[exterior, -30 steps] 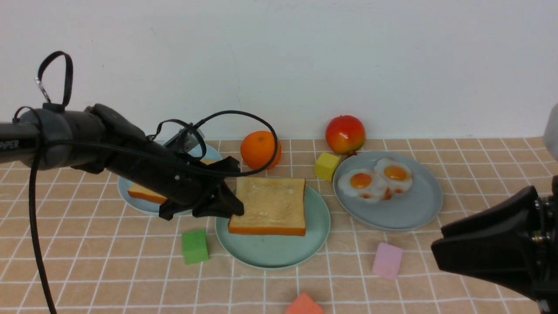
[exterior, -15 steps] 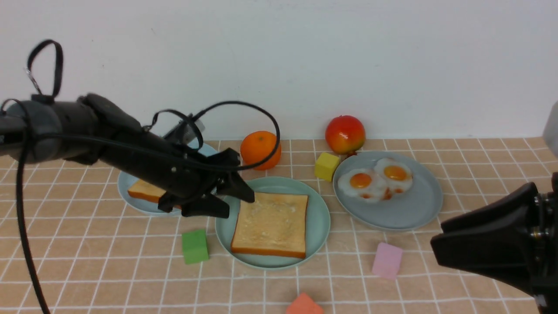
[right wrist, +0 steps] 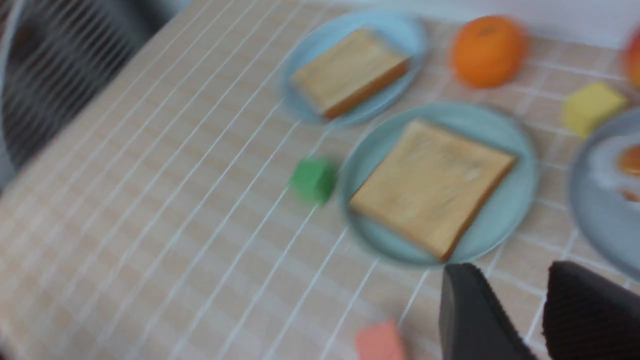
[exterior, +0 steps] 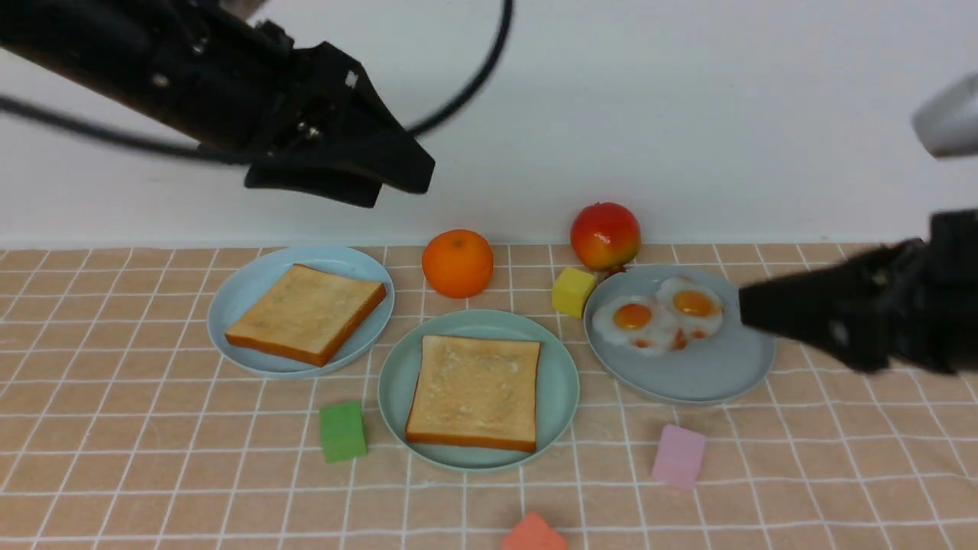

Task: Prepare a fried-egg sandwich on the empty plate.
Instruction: Use the right arm to grab a fried egg

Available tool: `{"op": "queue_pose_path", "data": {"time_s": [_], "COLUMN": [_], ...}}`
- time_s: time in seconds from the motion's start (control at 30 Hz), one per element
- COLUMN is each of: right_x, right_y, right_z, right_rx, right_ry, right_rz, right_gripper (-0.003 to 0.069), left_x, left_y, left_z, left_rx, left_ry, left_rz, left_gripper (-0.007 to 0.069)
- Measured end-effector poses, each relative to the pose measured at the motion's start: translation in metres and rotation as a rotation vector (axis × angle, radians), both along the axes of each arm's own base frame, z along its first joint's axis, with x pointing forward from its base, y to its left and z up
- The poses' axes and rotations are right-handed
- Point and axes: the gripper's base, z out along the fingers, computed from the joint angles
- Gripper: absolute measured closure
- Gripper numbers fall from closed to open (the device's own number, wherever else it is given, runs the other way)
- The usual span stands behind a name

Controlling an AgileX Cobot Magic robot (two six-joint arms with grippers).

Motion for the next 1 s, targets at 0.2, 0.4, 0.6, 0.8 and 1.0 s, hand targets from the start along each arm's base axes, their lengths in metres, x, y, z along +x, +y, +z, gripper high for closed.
{"op": "queue_pose_path", "data": {"time_s": [0.2,0.4,0.6,0.8,1.0], "right_x": [0.041,0.083,0.113,0.134,0.161], "right_y": [0.004,-0.014,-0.040,-0.039,-0.033], "right_z": [-0.033,-0.083,-0.120,-0.150,-0.174], "right_rx": [0.106,0.205,0.327,0.388,0.428], "right_ry": [0.182,0.417,0.523,0.569,0.548], "right_rz": [-0.196,-0.426,-0.597,-0.601,-0.538], "right_gripper": [0.0417,0.0372,0.0274,0.0225,0.0219], "left_x": [-0.058,-0.089,-0.102,-0.100,-0.099], "left_y": [-0.026,-0.048,-0.065,-0.068,-0.068], "left_z": [-0.008,-0.065,-0.109,-0.110,-0.110], "left_rx": [0.209,0.303,0.229,0.181,0.172], "left_ry": [-0.012,0.036,0.072,0.053,0.045], "left_rz": [-0.077,-0.047,-0.020,0.015,0.022], "left_gripper": [0.0341,0.0575,0.0638,0.0638,0.0638]}}
